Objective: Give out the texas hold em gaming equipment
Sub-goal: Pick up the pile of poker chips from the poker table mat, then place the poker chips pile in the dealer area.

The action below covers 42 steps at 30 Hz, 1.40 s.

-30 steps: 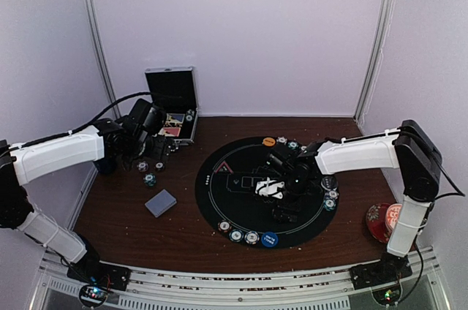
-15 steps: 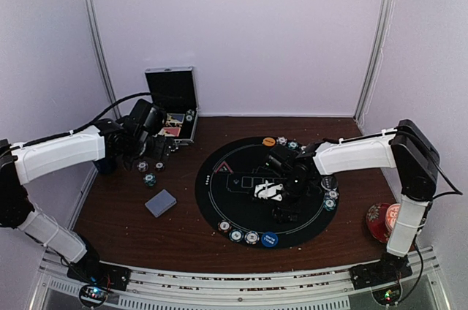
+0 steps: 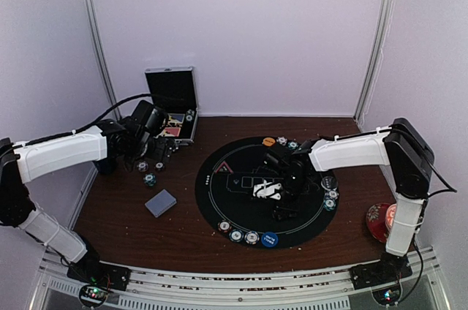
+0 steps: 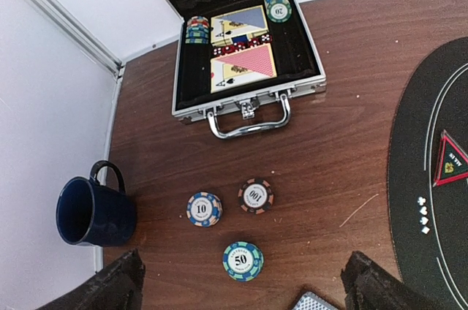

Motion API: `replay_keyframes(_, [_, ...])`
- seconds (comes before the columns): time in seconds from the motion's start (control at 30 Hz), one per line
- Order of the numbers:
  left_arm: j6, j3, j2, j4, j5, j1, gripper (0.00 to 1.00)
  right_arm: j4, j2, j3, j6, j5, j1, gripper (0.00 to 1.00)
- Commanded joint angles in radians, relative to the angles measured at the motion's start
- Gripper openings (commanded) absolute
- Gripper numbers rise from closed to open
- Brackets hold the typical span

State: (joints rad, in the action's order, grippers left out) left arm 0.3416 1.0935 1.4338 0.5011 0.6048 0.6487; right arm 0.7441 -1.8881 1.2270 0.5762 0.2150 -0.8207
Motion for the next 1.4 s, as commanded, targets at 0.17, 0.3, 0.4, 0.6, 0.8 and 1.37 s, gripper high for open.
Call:
replay_keyframes(0.17, [-0.006, -0.003, 0.019, -0.032, -0.007, -0.007, 0.98, 0.026, -0.063, -0.021, -0.002, 0.028, -0.002, 0.43])
replay_keyframes(0.3, [-0.005, -0.004, 0.02, -0.032, -0.008, -0.007, 0.98, 0.027, -0.046, -0.021, -0.009, 0.027, -0.002, 0.31])
replay_keyframes(0.4, [-0.004, -0.001, 0.025, -0.027, -0.007, -0.006, 0.98, 0.033, -0.015, -0.028, -0.015, 0.027, -0.002, 0.28])
replay_keyframes(0.6, [-0.002, -0.001, 0.026, -0.027, -0.008, -0.006, 0.98, 0.053, 0.079, -0.072, -0.001, 0.035, 0.003, 0.24])
replay_keyframes(0.8, [-0.003, 0.0, 0.027, -0.026, -0.02, -0.006, 0.98, 0.062, 0.195, -0.168, 0.012, 0.018, 0.029, 0.24])
replay_keyframes(1.37, [-0.004, 0.003, 0.031, -0.025, -0.036, -0.006, 0.98, -0.018, 0.407, -0.412, -0.002, -0.071, 0.22, 0.24])
